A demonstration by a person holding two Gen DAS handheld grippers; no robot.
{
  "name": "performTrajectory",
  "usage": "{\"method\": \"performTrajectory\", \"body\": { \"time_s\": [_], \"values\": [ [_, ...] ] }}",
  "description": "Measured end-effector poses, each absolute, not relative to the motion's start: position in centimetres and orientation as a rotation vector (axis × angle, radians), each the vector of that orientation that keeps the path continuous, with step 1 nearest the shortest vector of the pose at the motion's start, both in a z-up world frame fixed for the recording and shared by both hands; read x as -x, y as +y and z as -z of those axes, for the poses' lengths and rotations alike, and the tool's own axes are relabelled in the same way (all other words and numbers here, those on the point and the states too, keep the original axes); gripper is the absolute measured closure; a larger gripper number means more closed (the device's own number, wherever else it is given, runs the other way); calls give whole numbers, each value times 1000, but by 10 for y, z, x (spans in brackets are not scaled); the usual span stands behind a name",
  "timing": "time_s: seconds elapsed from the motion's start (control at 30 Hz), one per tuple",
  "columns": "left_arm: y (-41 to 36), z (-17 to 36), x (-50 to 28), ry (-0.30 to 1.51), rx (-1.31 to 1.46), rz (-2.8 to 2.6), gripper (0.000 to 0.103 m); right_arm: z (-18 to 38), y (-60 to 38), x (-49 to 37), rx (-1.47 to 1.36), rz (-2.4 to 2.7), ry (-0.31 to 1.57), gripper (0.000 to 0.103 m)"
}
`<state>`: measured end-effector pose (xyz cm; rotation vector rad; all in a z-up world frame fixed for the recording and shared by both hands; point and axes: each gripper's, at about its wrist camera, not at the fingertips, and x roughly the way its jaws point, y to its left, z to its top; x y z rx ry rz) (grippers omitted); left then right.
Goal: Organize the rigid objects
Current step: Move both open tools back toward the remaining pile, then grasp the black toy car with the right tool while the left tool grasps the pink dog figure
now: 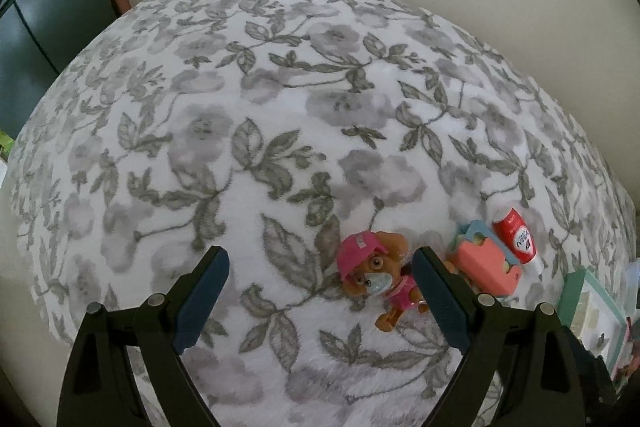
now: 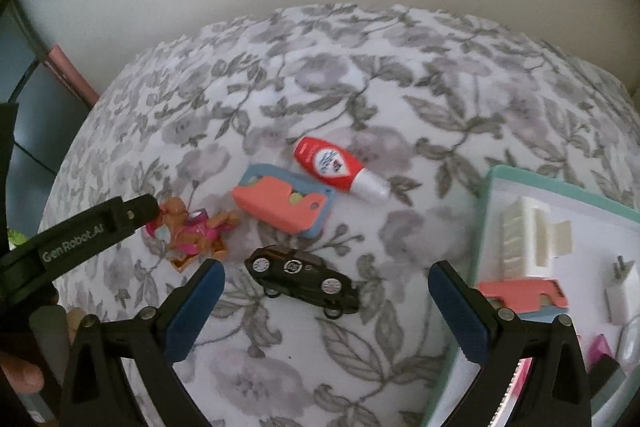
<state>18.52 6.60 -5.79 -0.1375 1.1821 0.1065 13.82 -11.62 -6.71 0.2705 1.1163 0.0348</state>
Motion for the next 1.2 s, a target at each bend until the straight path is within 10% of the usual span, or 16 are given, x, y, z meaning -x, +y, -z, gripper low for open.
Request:
{"method": "performTrajectory", "body": {
  "time_s": [0.93,1.2],
  "values": [
    [32,89,-194,1266,67,60,10,107,-92,-154,-220,-38,1178,3],
    [32,90,-193,1261,64,71,10,104,-95,-152,-172,6,1171,29]
  ]
}}
